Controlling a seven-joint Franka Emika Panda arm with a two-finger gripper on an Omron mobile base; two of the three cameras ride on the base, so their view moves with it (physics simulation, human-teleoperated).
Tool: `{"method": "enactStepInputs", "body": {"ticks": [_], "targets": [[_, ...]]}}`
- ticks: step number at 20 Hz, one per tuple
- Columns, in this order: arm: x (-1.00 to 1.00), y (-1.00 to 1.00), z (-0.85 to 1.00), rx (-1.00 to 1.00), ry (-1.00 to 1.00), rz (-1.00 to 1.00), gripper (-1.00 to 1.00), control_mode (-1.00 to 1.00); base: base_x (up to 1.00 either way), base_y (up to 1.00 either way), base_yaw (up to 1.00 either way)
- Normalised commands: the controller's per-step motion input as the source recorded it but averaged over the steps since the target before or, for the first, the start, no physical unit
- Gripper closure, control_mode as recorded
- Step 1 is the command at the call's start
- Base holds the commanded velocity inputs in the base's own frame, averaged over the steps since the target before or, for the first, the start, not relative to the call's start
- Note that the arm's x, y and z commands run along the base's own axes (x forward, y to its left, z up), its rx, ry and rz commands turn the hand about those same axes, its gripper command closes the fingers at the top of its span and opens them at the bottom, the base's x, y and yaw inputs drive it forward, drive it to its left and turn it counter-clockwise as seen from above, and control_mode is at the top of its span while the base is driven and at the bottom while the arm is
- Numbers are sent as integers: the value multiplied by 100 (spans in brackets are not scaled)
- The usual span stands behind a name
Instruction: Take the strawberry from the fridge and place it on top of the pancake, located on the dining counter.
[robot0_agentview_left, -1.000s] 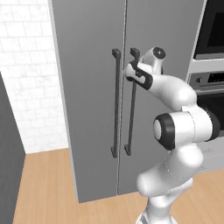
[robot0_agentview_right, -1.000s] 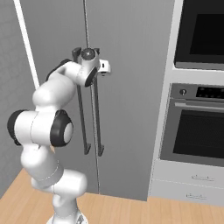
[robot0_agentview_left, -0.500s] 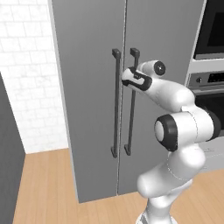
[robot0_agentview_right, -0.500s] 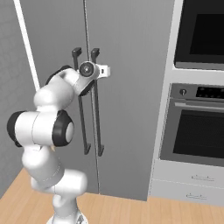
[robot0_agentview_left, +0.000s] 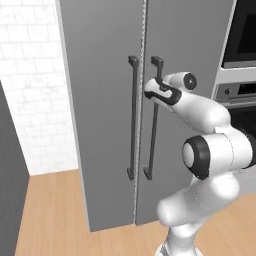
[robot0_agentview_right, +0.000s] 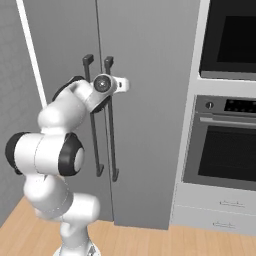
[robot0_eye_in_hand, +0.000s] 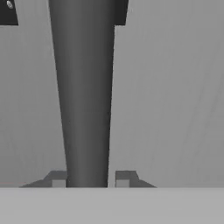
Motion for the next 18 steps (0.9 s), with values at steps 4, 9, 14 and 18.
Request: {"method": "enactStepInputs", "body": {"ticks": [4,9,14,18], "targets": [[-72,-83,-5,6,13,1,100,-100,0,0,0],[-94,-98,-14,11,7,2,100,-100,0,0,0],[-91,-100,-25,15,0,8,100,-100,0,0,0],[-32,-100,-7,20,1,15,100,-100,0,0,0]]}}
